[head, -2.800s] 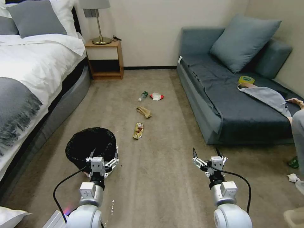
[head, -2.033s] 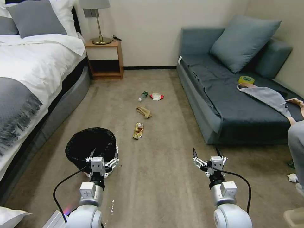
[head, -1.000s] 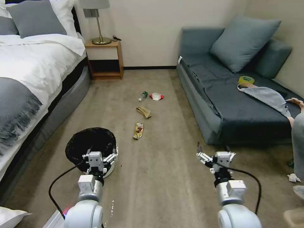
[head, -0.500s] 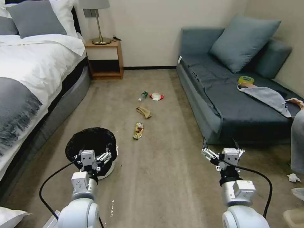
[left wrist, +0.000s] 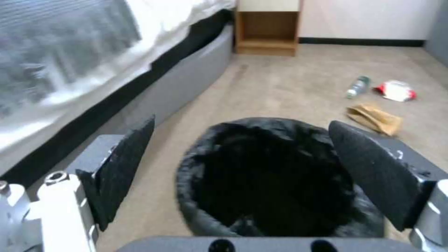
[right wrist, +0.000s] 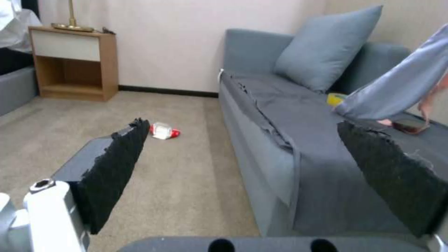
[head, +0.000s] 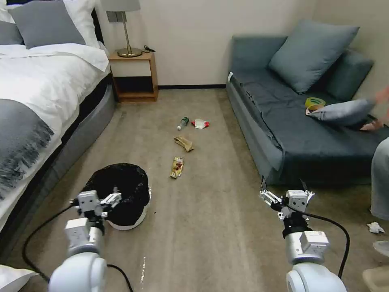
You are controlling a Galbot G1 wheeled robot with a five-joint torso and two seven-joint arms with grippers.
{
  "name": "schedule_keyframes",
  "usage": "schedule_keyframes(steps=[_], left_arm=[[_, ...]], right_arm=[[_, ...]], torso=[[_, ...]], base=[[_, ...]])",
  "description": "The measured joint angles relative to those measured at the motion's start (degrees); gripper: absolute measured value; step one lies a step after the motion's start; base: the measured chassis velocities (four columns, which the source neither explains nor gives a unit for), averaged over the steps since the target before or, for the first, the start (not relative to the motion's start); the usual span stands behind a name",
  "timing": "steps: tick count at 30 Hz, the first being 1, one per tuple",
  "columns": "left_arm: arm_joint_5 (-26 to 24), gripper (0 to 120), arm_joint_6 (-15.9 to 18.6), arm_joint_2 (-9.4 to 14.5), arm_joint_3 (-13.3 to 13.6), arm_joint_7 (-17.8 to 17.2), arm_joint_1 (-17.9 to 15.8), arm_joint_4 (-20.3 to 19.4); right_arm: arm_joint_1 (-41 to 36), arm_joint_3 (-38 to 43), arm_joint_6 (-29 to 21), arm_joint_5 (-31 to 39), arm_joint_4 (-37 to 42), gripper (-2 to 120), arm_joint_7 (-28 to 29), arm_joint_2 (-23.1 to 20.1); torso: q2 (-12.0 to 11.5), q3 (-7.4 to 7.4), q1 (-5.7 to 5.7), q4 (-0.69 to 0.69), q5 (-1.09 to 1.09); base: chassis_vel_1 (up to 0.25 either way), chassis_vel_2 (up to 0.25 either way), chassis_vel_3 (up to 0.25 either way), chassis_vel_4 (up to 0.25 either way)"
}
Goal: Pick up the trash bin, then pick up the garbage on the floor and place it into the trash bin.
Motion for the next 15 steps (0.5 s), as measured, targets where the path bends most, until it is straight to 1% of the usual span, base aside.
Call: schedule_keyframes(steps=[1,4,7,9,10,12,14,15], left_arm=[[0.0,100,0.0,0.0,0.0,0.0,0.0,0.0],[-2.4,100,1.2,0.5,-2.1,-1.4,-1.1,0.4],[-3.5,100,2.1,0.7,-2.5,-2.0,-1.6,0.7],[-5.5,100,3.9,1.0,-2.8,-3.1,-2.5,1.2],[-5.5,100,3.9,1.0,-2.8,-3.1,-2.5,1.2],[-6.8,100,5.9,1.5,-3.2,-4.0,-3.8,2.5],[-7.4,100,7.0,1.9,-3.4,-4.7,-4.7,3.9],[-7.4,100,7.0,1.9,-3.4,-4.7,-4.7,3.9]], right_arm=[[0.0,0.0,0.0,0.0,0.0,100,0.0,0.0],[0.1,0.0,0.1,0.0,-0.2,100,0.0,-0.1],[0.1,-0.1,0.1,0.0,-0.3,100,0.0,-0.2],[0.1,-0.2,0.1,-0.1,-0.3,100,-0.1,-0.2],[0.1,-0.2,0.1,-0.1,-0.3,100,-0.1,-0.2],[0.1,-0.2,0.2,-0.1,-0.3,100,-0.1,-0.4],[0.1,-0.2,0.3,-0.2,-0.4,100,-0.1,-0.6],[0.1,-0.2,0.3,-0.2,-0.4,100,-0.1,-0.6]], torso=[[0.0,0.00,0.00,0.00,0.00],[0.0,0.00,0.00,0.00,0.00],[0.0,0.00,0.00,0.00,0.00],[0.0,0.00,0.00,0.00,0.00],[0.0,0.00,0.00,0.00,0.00],[0.0,0.00,0.00,0.00,0.00],[0.0,0.00,0.00,0.00,0.00],[0.0,0.00,0.00,0.00,0.00]], base=[[0.000,0.000,0.000,0.000],[0.000,0.000,0.000,0.000],[0.000,0.000,0.000,0.000],[0.000,0.000,0.000,0.000],[0.000,0.000,0.000,0.000],[0.000,0.000,0.000,0.000],[0.000,0.000,0.000,0.000],[0.000,0.000,0.000,0.000]])
